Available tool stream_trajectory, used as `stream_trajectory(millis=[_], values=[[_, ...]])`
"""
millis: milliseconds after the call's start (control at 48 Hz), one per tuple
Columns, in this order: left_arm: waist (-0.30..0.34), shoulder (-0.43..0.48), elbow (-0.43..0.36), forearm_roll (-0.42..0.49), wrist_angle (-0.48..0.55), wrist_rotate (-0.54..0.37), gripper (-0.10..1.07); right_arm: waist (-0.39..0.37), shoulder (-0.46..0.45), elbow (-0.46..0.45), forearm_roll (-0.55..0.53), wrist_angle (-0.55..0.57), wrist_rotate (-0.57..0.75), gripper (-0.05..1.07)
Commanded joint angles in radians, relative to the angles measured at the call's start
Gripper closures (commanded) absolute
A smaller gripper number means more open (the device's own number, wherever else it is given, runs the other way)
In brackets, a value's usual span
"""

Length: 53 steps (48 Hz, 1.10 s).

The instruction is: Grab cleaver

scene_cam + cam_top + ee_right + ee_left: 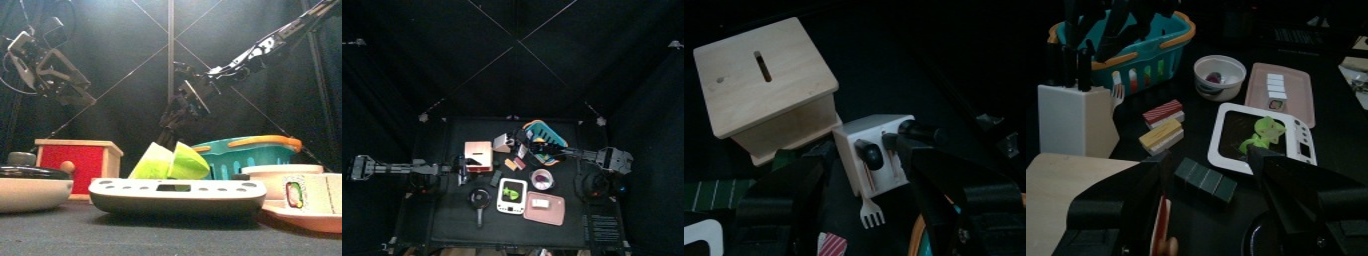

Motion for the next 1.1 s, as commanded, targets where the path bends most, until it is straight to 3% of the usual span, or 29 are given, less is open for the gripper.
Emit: stream_trajectory(millis=[0,458,771,1083], values=[[0.008,0.000,-0.009,-0.002,-0.009,0.002,0.02,-0.011,-0.014,-0.008,0.009,-0.006,0.002,0.15],[0.018,0.000,-0.005,-0.002,-0.009,0.000,0.02,-0.011,0.006,-0.017,0.014,-0.008,0.002,0.17],[0.020,0.002,-0.005,-0.002,-0.009,0.000,0.02,-0.009,0.006,-0.025,0.021,-0.008,0.002,0.35],[0.020,0.000,-0.005,-0.002,-0.009,0.000,0.02,-0.009,0.006,-0.031,0.035,-0.009,0.000,0.38]])
